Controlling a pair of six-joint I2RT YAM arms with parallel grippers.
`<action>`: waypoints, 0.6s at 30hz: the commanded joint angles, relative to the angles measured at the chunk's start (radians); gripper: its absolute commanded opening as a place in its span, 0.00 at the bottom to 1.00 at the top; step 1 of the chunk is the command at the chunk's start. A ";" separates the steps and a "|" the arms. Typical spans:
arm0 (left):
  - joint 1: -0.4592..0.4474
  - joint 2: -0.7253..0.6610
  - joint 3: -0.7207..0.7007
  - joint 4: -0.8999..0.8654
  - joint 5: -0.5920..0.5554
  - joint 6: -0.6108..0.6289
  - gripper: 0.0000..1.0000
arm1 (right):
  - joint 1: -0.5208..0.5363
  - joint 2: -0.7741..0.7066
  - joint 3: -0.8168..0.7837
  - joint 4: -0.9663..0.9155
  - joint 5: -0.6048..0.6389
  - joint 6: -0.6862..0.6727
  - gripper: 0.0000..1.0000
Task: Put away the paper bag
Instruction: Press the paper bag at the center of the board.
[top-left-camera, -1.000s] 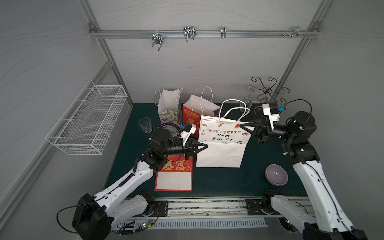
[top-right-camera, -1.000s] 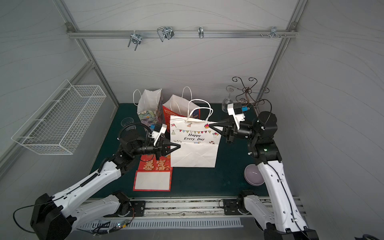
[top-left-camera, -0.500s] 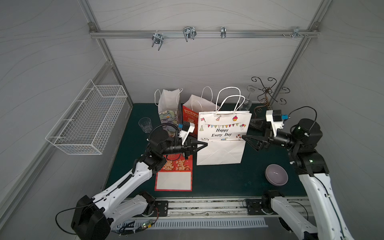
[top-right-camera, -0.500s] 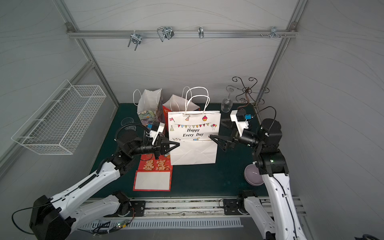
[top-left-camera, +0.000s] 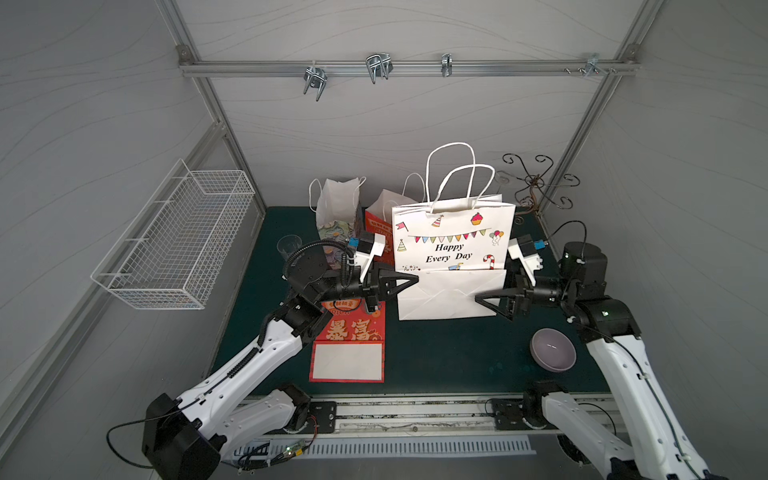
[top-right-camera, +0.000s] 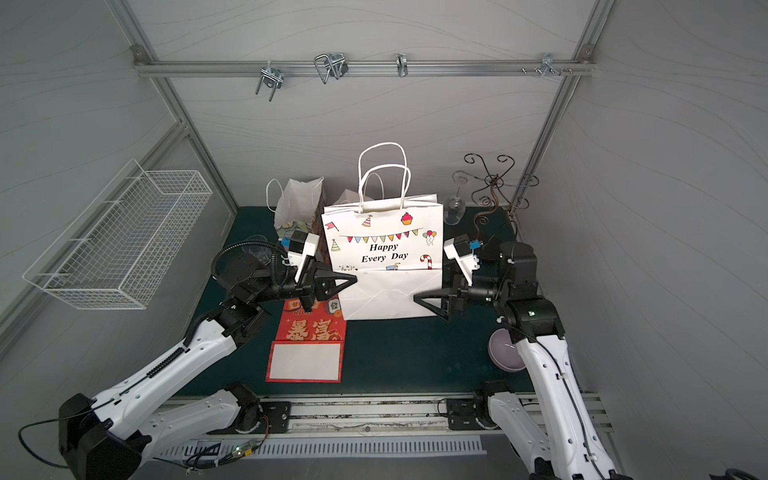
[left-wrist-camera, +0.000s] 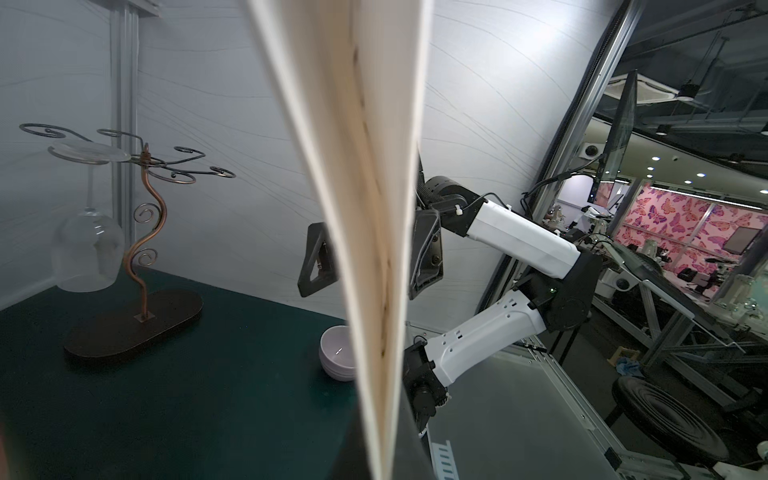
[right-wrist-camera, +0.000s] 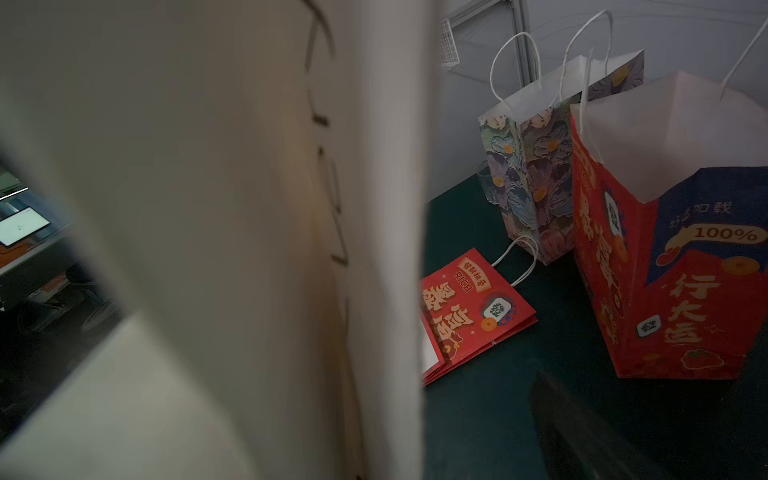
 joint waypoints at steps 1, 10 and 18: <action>-0.008 -0.002 0.061 0.084 0.020 -0.020 0.00 | 0.011 0.003 0.019 0.032 -0.066 0.032 0.95; -0.009 0.000 0.022 0.051 -0.021 -0.031 0.00 | 0.036 -0.015 0.024 0.318 -0.127 0.230 0.46; -0.009 -0.005 -0.003 0.026 -0.040 -0.045 0.00 | 0.084 0.006 0.034 0.325 -0.061 0.215 0.00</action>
